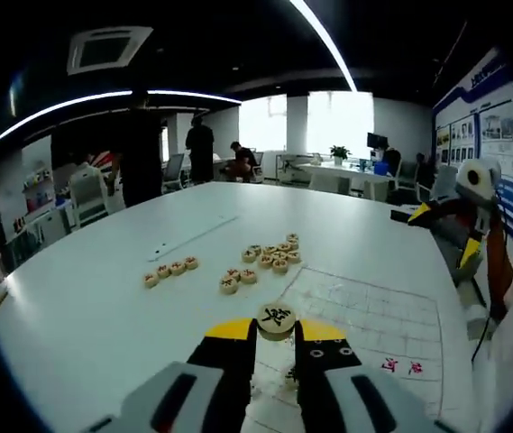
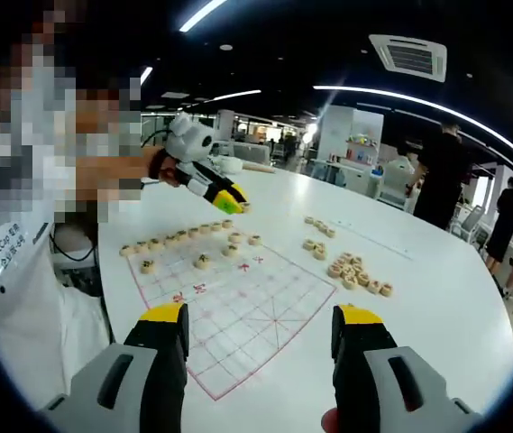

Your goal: Pick up the chess pieces one by one and place each piece onto its starting position on the chessboard, setting the pieces on their correct points until all the chess pieces are arranged in the starting layout

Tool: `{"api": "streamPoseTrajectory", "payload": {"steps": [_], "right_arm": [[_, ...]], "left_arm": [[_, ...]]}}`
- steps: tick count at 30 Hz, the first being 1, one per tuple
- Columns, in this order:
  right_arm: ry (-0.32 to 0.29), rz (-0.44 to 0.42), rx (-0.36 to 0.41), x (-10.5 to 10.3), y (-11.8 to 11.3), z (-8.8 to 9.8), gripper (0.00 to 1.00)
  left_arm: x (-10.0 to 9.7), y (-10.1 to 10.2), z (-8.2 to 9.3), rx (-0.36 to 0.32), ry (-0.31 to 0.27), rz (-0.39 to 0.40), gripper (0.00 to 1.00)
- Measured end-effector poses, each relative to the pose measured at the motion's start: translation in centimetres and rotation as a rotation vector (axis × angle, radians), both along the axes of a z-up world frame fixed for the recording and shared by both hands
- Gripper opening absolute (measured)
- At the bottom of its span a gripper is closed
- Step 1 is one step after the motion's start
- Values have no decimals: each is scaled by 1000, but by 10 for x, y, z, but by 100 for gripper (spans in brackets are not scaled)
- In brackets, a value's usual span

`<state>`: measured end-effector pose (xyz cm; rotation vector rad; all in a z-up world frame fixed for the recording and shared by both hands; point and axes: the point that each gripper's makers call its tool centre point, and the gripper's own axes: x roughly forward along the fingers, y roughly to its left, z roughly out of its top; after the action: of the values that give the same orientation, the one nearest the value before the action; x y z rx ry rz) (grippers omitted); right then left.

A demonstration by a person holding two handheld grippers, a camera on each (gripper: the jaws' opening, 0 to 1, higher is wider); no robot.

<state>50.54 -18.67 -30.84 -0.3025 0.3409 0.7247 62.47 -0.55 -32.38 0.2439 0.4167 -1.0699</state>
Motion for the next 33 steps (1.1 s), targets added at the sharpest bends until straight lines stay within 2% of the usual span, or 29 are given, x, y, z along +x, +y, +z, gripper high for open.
{"api": "streamPoseTrajectory", "payload": {"steps": [5,6,8,14,20,24,33], "right_arm": [[1,3,-3,0,1,0,64],[1,4,-3,0,1,0,64],[1,6,-5,-1,3,-1,64],[0,6,-5,-2,3,0,64],[-2,4,-6,-2,3,0,64],[-2,-1,-5,-2,1,0,64],[0,-1,-4,-1,1,0,64]], "left_arm": [[-52,2,-10,4,33,-73,19],[-56,2,-12,6,38,-79,19],[-82,1,-25,28,75,-124,19],[-112,-5,-46,49,133,-183,19],[-114,-7,-63,82,168,-189,19],[-119,-7,-75,118,212,-206,20],[-118,-6,-81,144,223,-213,21]]}}
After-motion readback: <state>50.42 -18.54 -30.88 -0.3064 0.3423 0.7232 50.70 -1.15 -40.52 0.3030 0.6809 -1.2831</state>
